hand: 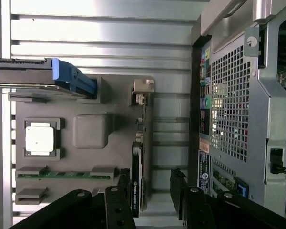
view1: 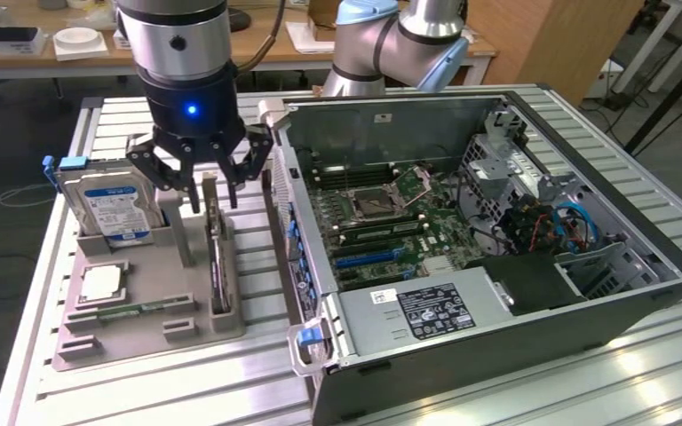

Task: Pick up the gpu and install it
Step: 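Pick up the gpu and move the gpu toward the slot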

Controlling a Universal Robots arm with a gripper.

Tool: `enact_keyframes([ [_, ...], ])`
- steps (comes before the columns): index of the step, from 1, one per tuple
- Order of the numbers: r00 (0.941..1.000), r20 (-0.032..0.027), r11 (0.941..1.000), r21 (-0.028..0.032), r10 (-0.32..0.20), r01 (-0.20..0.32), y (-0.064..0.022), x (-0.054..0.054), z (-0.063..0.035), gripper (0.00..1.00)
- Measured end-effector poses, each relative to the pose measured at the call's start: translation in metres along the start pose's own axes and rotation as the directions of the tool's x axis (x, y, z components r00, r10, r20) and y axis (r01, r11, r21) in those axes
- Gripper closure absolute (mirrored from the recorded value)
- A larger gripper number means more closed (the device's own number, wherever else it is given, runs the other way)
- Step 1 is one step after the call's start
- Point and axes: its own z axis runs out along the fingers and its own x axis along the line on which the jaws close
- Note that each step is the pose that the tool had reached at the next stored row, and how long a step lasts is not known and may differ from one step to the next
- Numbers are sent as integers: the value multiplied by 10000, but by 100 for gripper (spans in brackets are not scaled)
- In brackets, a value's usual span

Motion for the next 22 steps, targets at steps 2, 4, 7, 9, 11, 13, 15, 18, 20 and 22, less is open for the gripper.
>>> enact_keyframes([
  [2,10000,0,10000,0,0,0,-1,1,17,53],
  [4,10000,1,10000,0,0,0,-3,2,35,53],
  [7,10000,0,10000,0,0,0,-5,4,62,53],
  [9,10000,1,10000,-1,1,-1,-7,5,79,53],
  [11,10000,0,10000,-1,0,0,-10,9,94,53],
  [13,10000,-1,10000,1,1,-1,-17,13,107,53],
  [15,10000,0,10000,0,2,-2,-24,16,120,53],
  [18,10000,2,10000,-1,5,-5,-36,21,141,53],
  [20,10000,1,10000,0,5,-5,-44,24,153,53],
  [22,10000,-1,10000,1,7,-7,-50,27,165,53],
])
